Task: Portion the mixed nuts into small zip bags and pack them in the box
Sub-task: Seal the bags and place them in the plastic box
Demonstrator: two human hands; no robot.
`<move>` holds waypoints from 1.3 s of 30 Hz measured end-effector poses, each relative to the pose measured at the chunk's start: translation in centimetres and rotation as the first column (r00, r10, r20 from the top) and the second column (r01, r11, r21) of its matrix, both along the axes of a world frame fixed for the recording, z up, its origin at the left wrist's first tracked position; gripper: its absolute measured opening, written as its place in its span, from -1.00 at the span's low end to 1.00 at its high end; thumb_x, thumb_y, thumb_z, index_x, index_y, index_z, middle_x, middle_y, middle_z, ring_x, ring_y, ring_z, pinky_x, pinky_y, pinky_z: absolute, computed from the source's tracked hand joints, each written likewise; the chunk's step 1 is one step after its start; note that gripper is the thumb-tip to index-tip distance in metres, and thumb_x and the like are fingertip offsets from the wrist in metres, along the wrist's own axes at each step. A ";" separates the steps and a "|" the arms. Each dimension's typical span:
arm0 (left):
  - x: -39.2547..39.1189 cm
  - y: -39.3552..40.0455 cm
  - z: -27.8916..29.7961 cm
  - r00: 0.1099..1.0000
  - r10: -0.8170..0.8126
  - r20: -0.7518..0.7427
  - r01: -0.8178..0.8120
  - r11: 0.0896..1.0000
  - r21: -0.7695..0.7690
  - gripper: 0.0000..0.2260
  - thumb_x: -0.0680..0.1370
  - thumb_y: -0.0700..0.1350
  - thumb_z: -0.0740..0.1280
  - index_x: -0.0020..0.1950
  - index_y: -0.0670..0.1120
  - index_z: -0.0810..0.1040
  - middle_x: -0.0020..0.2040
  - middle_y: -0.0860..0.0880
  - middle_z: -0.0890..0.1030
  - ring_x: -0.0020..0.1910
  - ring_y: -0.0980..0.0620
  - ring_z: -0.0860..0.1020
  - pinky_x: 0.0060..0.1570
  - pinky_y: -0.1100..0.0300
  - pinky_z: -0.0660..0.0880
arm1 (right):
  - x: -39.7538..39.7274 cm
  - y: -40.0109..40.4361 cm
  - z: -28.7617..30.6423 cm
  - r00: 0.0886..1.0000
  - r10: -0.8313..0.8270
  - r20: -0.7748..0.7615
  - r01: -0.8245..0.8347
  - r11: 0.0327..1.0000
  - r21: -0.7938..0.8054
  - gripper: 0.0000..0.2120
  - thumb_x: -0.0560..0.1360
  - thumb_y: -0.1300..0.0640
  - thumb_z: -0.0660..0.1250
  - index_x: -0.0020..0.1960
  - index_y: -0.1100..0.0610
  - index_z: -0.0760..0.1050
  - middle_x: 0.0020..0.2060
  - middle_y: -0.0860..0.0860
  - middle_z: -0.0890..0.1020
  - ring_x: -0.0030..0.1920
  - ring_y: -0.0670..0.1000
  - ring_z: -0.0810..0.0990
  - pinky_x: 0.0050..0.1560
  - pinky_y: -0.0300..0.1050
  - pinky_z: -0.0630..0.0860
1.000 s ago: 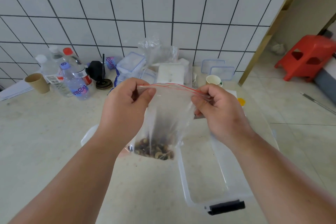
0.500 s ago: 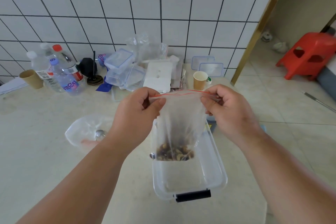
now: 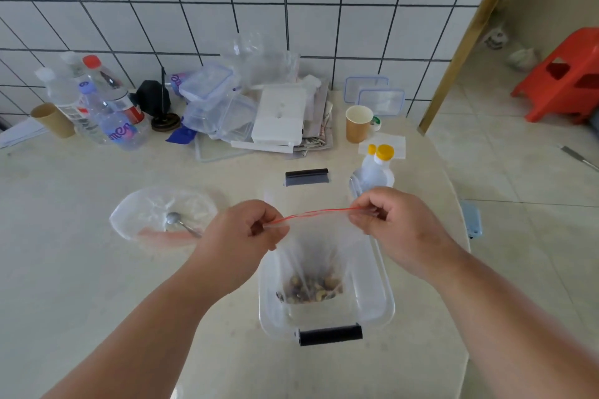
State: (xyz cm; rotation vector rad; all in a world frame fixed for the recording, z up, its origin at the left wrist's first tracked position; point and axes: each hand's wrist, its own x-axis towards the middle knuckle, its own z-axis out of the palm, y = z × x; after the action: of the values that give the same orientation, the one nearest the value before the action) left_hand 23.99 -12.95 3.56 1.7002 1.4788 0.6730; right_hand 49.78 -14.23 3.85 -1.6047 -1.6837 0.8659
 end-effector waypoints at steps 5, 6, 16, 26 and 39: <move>-0.8 0.9 -1.7 0.991 -0.118 -0.056 0.114 0.991 -0.068 -0.83 0.56 -0.03 0.48 -0.18 0.23 0.63 -0.21 0.10 0.62 -0.35 0.22 0.48 -0.32 0.42 0.42 | 0.4 -0.2 -0.9 0.993 0.057 0.099 -0.052 0.997 -0.051 -0.90 0.48 0.15 0.48 -0.18 0.00 0.62 -0.22 -0.21 0.61 -0.23 -0.19 0.55 -0.19 -0.38 0.42; -0.8 1.2 -2.0 0.986 -0.148 -0.076 0.142 0.987 -0.082 -0.83 0.55 -0.03 0.48 -0.17 0.23 0.62 -0.21 0.14 0.62 -0.33 0.22 0.49 -0.31 0.43 0.42 | 0.4 -0.2 -1.1 0.992 0.057 0.109 -0.050 0.996 -0.074 -0.89 0.48 0.15 0.48 -0.20 -0.01 0.61 -0.25 -0.22 0.60 -0.26 -0.20 0.53 -0.21 -0.39 0.41; -0.2 1.0 -3.9 0.955 -0.255 -0.154 0.235 0.963 -0.134 -0.85 0.54 -0.03 0.47 -0.16 0.22 0.62 -0.18 0.31 0.61 -0.24 0.23 0.50 -0.26 0.41 0.39 | 1.4 -1.2 -3.5 0.987 0.098 0.125 -0.073 0.979 -0.188 -0.85 0.47 0.09 0.47 -0.24 -0.08 0.60 -0.32 -0.29 0.57 -0.33 -0.25 0.49 -0.26 -0.42 0.39; 1.7 -3.3 -3.8 0.958 0.077 -0.275 -0.070 0.997 0.034 -0.90 0.57 0.03 0.42 -0.04 0.27 0.60 -0.20 0.30 0.67 -0.12 0.40 0.56 -0.29 0.50 0.36 | 2.7 -1.3 -4.6 0.973 0.185 0.136 -0.177 0.982 -0.067 -0.89 0.49 0.01 0.44 -0.08 -0.15 0.52 -0.30 -0.28 0.57 -0.27 -0.21 0.50 -0.29 -0.41 0.35; 3.1 4.7 -5.3 0.719 -0.141 -0.680 0.275 0.957 0.093 -0.81 0.67 -0.05 0.26 0.13 0.05 0.67 0.00 0.05 0.70 0.06 -0.05 0.60 0.17 0.09 0.42 | 0.6 5.5 -5.6 0.753 0.239 0.613 -0.296 0.955 -0.010 -0.86 0.52 0.03 0.38 0.07 -0.07 0.60 -0.06 0.01 0.60 0.04 0.15 0.48 0.06 -0.04 0.42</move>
State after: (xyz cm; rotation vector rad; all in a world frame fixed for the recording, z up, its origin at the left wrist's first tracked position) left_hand 27.12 -8.24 -1.77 2.3788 1.6785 0.0477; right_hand 50.36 -8.72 -1.80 -1.7143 -2.4167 0.3903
